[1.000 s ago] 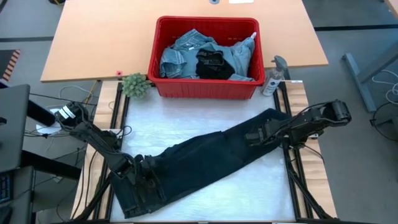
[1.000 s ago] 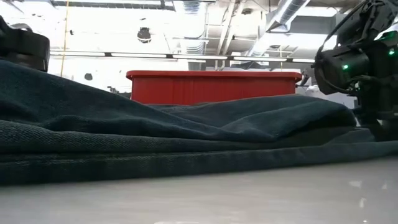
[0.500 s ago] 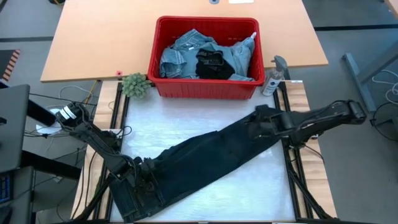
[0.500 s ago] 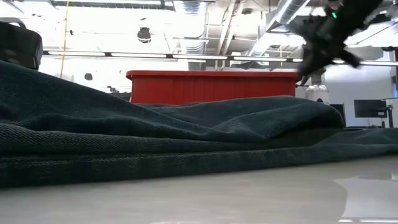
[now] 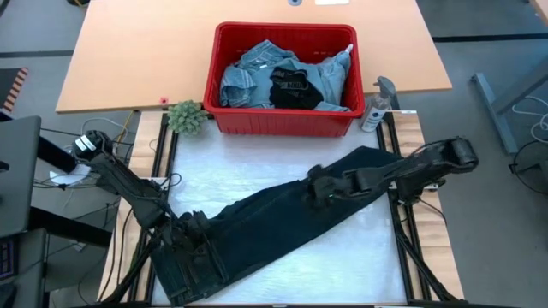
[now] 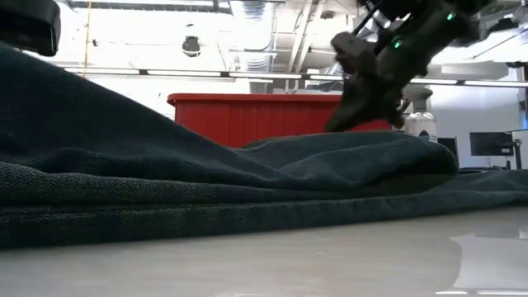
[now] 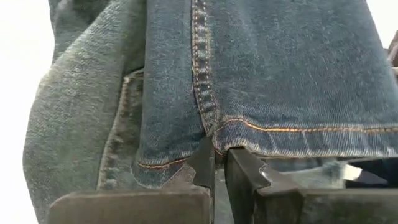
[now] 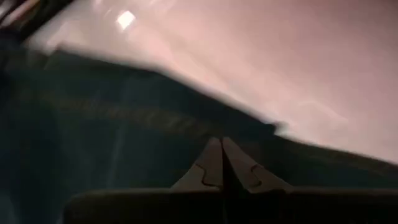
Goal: Fold Laundry from Bin
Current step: Fold the black pants
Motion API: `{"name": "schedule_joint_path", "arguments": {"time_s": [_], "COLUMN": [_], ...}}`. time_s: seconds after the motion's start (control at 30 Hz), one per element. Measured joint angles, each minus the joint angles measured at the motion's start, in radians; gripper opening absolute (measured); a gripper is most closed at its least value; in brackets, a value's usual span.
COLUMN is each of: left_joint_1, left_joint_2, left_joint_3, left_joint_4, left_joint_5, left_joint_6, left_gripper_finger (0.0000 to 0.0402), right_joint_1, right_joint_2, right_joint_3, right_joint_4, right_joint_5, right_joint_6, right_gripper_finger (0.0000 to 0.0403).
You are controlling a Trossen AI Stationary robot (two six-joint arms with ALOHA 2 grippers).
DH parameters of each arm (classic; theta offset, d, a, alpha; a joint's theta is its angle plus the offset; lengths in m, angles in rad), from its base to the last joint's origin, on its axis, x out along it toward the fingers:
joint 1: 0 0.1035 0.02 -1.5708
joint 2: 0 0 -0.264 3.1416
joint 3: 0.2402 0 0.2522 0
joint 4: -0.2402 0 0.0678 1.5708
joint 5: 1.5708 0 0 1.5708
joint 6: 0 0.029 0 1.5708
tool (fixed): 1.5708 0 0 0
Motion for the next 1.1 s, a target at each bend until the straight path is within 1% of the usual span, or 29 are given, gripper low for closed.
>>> {"name": "schedule_joint_path", "arguments": {"time_s": [0.07, 0.13, 0.3, 0.37, 0.47, 0.53, 0.6, 0.67, 0.73, 0.8, 0.9, 1.1], "left_joint_1": [0.0, 0.0, 0.0, 0.001, 0.0, 0.001, 0.0, -0.001, -0.001, -0.001, -0.004, -0.006], "left_joint_2": [-0.02, -0.041, -0.108, -0.142, -0.195, -0.233, -0.263, -0.281, -0.285, -0.279, -0.265, -0.225], "left_joint_3": [0.0, 0.0, 0.001, 0.001, 0.001, 0.002, 0.003, 0.003, 0.003, 0.003, 0.003, 0.003], "left_joint_4": [0.0, 0.001, 0.023, 0.06, 0.161, 0.193, 0.174, 0.113, 0.036, -0.019, -0.016, -0.007], "left_joint_5": [0.006, 0.006, -0.001, -0.012, -0.068, -0.078, -0.079, -0.085, -0.066, -0.012, 0.06, 0.085], "left_joint_6": [-0.002, -0.014, -0.037, -0.029, 0.024, 0.043, 0.025, -0.008, -0.048, -0.061, 0.018, 0.119], "left_gripper_finger": [0.0005, 0.0005, 0.0005, 0.0005, 0.0005, 0.0005, 0.0005, 0.0005, 0.0005, 0.0005, 0.001, 0.0046], "right_joint_1": [0.006, 0.007, 0.004, 0.005, 0.004, 0.004, 0.004, 0.004, 0.004, 0.004, 0.005, 0.005], "right_joint_2": [0.066, 0.124, 0.231, 0.248, 0.26, 0.259, 0.258, 0.258, 0.258, 0.257, 0.257, 0.257], "right_joint_3": [0.001, 0.001, 0.002, 0.003, 0.003, 0.003, 0.003, 0.003, 0.003, 0.003, 0.003, 0.003], "right_joint_4": [0.076, 0.107, 0.078, 0.088, 0.111, 0.121, 0.123, 0.123, 0.122, 0.123, 0.123, 0.12], "right_joint_5": [-0.052, -0.066, -0.077, -0.078, -0.088, -0.094, -0.095, -0.098, -0.1, -0.1, -0.106, -0.107], "right_joint_6": [-0.017, -0.005, 0.072, 0.073, 0.074, 0.075, 0.072, 0.071, 0.071, 0.07, 0.07, 0.069], "right_gripper_finger": [0.0026, 0.0029, 0.0017, 0.0017, 0.0024, 0.0028, 0.0028, 0.0024, 0.0021, 0.002, 0.0026, 0.0025]}}
